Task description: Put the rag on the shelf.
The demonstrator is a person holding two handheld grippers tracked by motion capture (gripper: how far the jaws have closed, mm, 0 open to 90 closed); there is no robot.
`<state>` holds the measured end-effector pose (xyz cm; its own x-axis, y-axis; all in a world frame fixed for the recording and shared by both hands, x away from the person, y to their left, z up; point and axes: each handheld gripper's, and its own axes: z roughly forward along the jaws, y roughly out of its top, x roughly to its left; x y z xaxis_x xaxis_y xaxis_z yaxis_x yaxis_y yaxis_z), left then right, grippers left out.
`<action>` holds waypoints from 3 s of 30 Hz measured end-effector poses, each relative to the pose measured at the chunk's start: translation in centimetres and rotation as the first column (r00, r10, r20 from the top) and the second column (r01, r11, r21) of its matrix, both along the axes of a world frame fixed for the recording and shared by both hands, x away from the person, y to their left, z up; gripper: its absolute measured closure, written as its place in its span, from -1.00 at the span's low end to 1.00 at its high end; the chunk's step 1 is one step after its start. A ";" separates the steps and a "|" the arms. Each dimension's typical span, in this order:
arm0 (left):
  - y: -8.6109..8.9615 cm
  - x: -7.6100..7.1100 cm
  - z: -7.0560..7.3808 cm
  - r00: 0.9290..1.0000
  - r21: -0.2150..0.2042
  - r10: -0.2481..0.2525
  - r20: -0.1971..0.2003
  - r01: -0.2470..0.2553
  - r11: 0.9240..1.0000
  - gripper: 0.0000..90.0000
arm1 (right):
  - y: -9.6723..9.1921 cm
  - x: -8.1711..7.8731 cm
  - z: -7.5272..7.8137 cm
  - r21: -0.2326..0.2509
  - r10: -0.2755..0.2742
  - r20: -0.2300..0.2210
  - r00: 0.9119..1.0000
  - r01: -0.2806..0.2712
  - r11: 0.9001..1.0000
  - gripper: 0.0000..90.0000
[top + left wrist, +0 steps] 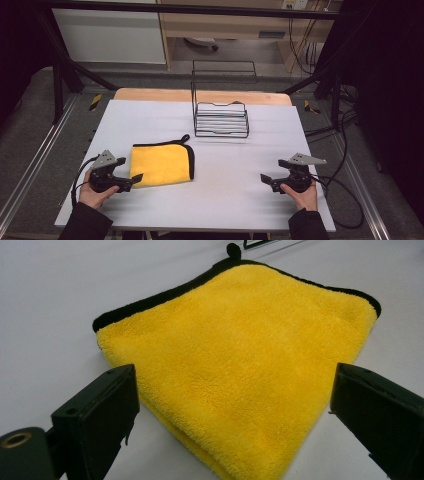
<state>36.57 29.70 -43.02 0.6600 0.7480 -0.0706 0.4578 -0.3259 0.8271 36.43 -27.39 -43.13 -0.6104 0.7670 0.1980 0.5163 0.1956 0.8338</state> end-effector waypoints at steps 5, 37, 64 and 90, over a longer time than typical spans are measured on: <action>-0.2 0.1 0.0 1.000 0.007 -0.002 -0.004 0.003 1.000 -0.88 | 0.0 0.0 0.0 -0.003 -0.001 -0.001 1.000 0.001 1.000 -0.99; -6.7 0.3 1.0 0.996 0.041 -0.082 -0.039 0.084 0.996 -0.75 | 0.7 0.0 -0.2 -0.020 0.011 -0.005 1.000 -0.011 1.000 -0.99; -15.3 0.8 -0.4 0.974 0.134 -0.206 -0.093 0.217 0.967 0.16 | 0.9 0.0 -0.3 -0.033 0.016 -0.018 1.000 -0.016 0.999 -0.98; -16.5 2.0 -1.2 0.989 0.179 -0.104 -0.103 0.121 0.976 0.84 | 0.9 0.1 -0.4 -0.027 0.018 -0.016 1.000 -0.018 0.999 -0.98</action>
